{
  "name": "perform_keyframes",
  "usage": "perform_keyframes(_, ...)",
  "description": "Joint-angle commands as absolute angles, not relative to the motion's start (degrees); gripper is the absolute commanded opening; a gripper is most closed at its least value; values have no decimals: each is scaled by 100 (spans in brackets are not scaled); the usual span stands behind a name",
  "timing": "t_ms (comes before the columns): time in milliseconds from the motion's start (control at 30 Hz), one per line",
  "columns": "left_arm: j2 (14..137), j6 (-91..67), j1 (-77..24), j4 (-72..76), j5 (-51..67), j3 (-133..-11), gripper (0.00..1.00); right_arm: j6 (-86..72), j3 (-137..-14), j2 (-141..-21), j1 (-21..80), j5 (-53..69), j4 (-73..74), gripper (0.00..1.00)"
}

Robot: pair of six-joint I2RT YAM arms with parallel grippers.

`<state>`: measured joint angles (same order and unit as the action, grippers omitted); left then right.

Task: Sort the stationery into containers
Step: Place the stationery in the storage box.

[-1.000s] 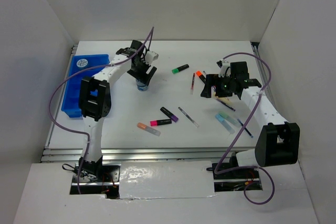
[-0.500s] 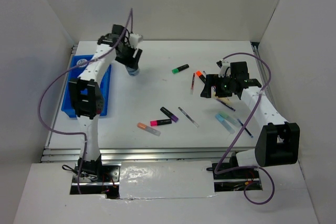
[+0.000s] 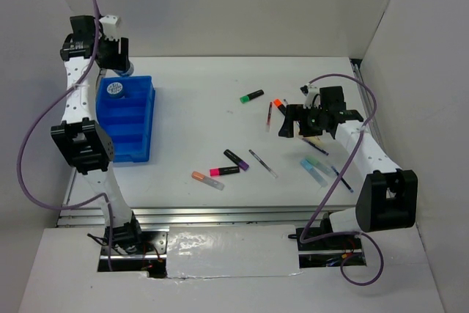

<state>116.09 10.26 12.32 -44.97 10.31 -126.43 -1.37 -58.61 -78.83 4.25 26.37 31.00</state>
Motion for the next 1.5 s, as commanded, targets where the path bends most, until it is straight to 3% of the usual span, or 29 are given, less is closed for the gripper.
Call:
perform_keyframes(0, 11900, 1054, 1257, -4280, 1186, -12779, 42, -62, -6117, -7936, 483, 2654, 3190, 98)
perform_keyframes(900, 13060, 1142, 1011, -3647, 659, -12612, 48, -62, -6249, -8183, 563, 2575, 3278, 98)
perform_keyframes(1100, 13104, 1292, 844, -3674, 396, -12481, 70, -70, -6231, -8156, 571, 2558, 3278, 98)
perform_keyframes(1467, 12956, 1327, 773, -3955, 422, -12533, 94, -62, -6249, -8077, 571, 2558, 3296, 98)
